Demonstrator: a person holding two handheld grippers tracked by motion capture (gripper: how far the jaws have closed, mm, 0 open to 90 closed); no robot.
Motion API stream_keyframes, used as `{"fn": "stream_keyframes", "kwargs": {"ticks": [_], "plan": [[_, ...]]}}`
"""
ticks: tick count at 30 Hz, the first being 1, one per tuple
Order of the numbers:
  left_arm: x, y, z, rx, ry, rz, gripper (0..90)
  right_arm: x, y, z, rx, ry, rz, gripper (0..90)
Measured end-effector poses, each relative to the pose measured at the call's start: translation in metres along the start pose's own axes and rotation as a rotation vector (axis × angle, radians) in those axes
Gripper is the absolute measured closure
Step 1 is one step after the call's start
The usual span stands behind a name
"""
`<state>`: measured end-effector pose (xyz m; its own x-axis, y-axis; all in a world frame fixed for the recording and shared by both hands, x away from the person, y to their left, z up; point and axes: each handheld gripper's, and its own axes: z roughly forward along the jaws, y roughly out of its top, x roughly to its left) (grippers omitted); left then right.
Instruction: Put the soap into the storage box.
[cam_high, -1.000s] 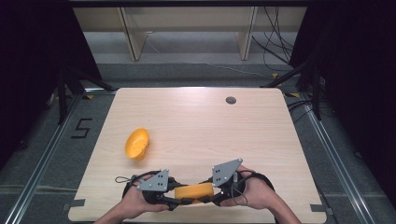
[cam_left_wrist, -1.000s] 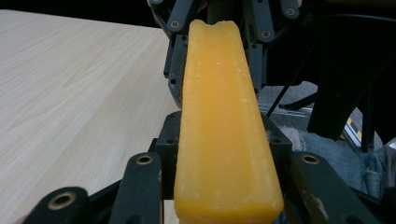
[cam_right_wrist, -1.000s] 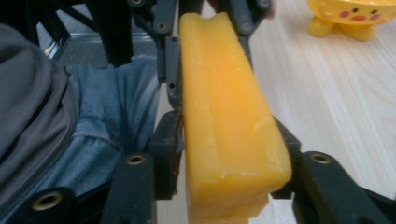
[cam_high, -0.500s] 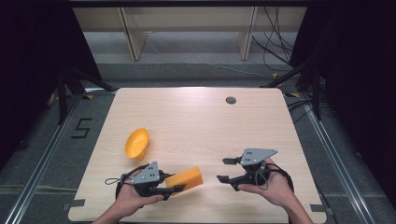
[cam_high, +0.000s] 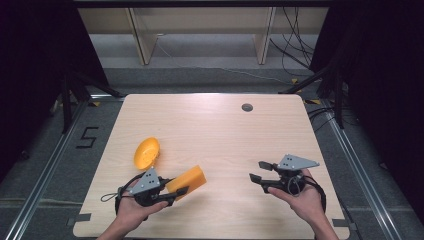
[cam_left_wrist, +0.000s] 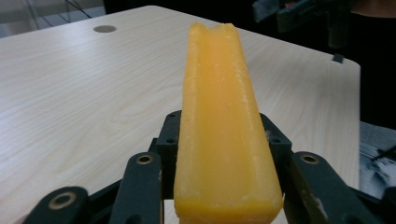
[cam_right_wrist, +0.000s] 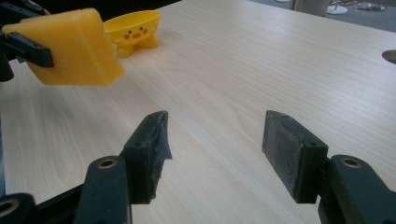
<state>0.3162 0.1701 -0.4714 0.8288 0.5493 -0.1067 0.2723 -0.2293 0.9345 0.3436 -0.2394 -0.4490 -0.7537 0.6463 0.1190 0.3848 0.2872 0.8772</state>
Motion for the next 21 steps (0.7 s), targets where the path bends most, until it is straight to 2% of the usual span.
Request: {"fn": "stream_keyframes", "kwargs": {"ticks": [1, 2, 3, 4, 5, 7, 9, 13, 16, 17, 18, 19, 21], "plan": [[0.0015, 0.0009, -0.0017, -0.013, 0.013, -0.005, 60.5, 0.0000, -0.0019, -0.0012, 0.008, 0.033, 0.022, 41.3], [0.0015, 0.0009, -0.0017, -0.013, 0.013, -0.005, 60.5, 0.0000, -0.0019, -0.0012, 0.008, 0.033, 0.022, 41.3], [0.0013, 0.0014, -0.0034, -0.011, 0.038, -0.009, 60.5, 0.0003, -0.0024, -0.0031, 0.019, 0.022, 0.028, 41.3], [0.0020, 0.0017, -0.0042, -0.011, 0.048, -0.009, 60.5, -0.0017, -0.0028, -0.0030, 0.002, 0.022, 0.001, 41.3], [0.0038, 0.0015, -0.0047, -0.020, 0.050, -0.014, 60.5, 0.0008, -0.0042, -0.0038, 0.004, 0.029, 0.033, 41.3], [0.0047, 0.0013, -0.0052, -0.017, 0.059, -0.026, 60.5, -0.0005, -0.0042, -0.0045, 0.001, 0.029, 0.018, 41.3], [0.0053, 0.0015, -0.0058, -0.011, 0.064, -0.018, 60.5, -0.0010, -0.0043, -0.0054, 0.000, 0.014, 0.005, 41.4], [0.0053, 0.0025, -0.0079, -0.020, 0.100, -0.010, 60.5, -0.0007, -0.0048, -0.0050, -0.010, 0.003, 0.002, 41.4], [0.0070, 0.0027, -0.0084, -0.027, 0.098, -0.016, 60.5, -0.0010, -0.0052, -0.0048, -0.005, 0.005, -0.003, 41.3], [0.0078, 0.0025, -0.0088, -0.031, 0.102, -0.019, 60.5, 0.0011, -0.0056, -0.0049, 0.003, 0.009, 0.026, 41.4], [0.0079, 0.0028, -0.0097, -0.022, 0.113, -0.019, 60.5, 0.0015, -0.0057, -0.0051, 0.008, 0.009, 0.032, 41.3], [0.0084, 0.0026, -0.0098, -0.028, 0.114, -0.020, 60.5, 0.0002, -0.0057, -0.0048, -0.002, 0.001, 0.014, 41.3], [0.0099, 0.0031, -0.0110, -0.022, 0.118, -0.013, 60.5, 0.0000, -0.0059, -0.0043, -0.005, 0.010, 0.016, 41.3]]}}
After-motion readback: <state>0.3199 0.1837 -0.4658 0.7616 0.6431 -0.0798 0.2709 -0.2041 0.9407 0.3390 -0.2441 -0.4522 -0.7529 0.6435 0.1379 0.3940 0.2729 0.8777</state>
